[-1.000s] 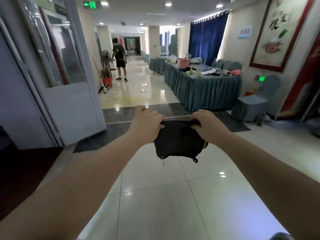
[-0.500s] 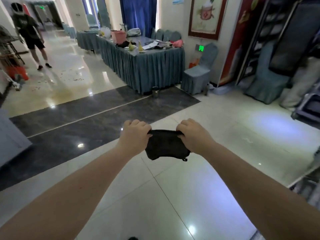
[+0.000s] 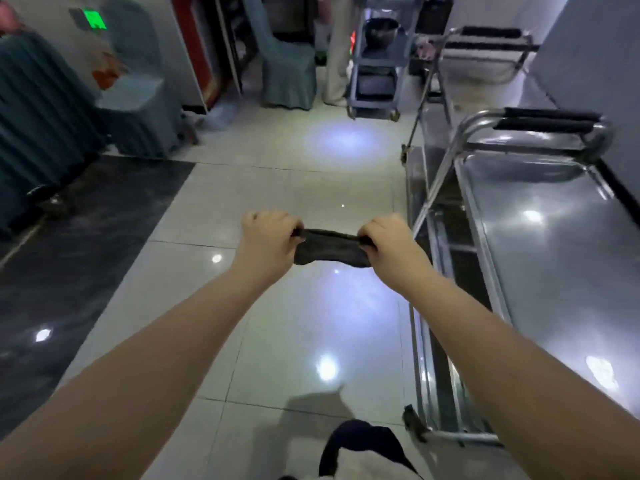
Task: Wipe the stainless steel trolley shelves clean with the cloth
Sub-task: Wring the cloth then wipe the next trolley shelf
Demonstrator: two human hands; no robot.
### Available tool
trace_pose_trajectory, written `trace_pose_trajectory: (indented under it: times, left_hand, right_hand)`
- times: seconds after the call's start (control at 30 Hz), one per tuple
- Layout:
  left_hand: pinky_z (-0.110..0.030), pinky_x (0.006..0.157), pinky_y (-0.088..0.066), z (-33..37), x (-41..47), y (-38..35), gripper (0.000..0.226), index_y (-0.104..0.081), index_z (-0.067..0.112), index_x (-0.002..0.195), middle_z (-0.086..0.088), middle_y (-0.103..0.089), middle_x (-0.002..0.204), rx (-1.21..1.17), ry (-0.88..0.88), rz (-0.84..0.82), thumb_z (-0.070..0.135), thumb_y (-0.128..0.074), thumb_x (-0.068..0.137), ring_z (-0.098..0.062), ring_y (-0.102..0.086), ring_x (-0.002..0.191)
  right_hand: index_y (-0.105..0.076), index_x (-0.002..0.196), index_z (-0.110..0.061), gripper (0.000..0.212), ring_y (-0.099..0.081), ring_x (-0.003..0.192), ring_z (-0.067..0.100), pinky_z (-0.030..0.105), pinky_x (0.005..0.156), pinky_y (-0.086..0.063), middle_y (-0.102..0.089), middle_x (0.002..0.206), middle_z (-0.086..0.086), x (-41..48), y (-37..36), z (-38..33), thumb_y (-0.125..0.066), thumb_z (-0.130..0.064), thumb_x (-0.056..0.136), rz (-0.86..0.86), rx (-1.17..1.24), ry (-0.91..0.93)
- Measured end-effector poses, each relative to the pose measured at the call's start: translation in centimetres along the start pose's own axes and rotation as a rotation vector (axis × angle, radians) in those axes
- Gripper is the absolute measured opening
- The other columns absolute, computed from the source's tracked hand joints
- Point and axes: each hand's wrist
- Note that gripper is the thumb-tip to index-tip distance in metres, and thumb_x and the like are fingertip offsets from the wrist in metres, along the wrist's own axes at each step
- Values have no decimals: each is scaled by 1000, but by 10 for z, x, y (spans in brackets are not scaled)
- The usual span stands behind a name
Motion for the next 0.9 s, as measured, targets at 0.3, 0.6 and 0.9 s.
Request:
trace_pose_trajectory:
  times: [0.3,0.6,0.9]
  left_hand:
    - [-37,83,-25,29,141,-117,8,-68,21,90,2,-61,85,-53,-293,-208,17,-62,89,-26,-56,87]
    - [-36,75,-23,51,255,-192,15,-71,20,81,3,-58,73,-106,-401,-315,7,-72,74,-28,-57,76]
    - [-31,72,-14,97,372,-286,7,-70,21,83,5,-60,77,-236,-705,-463,16,-73,80,-26,-54,81]
  right_hand:
    - [-62,74,-5,8,-51,71,30,40,62,-43,-57,73,11,30,-24,113,-69,-4,75,-38,-192,-127]
    - [-65,84,-13,8,-49,84,26,34,71,-31,-59,83,2,76,-53,191,-60,-19,83,-117,-195,-419]
    - [-66,79,-5,4,-53,78,31,35,68,-38,-61,76,9,108,-78,247,-64,-6,75,110,-116,-877]
Point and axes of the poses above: each hand's wrist, its own x-axis towards the middle knuckle, its own y-axis out of the back of the hand, z = x × y
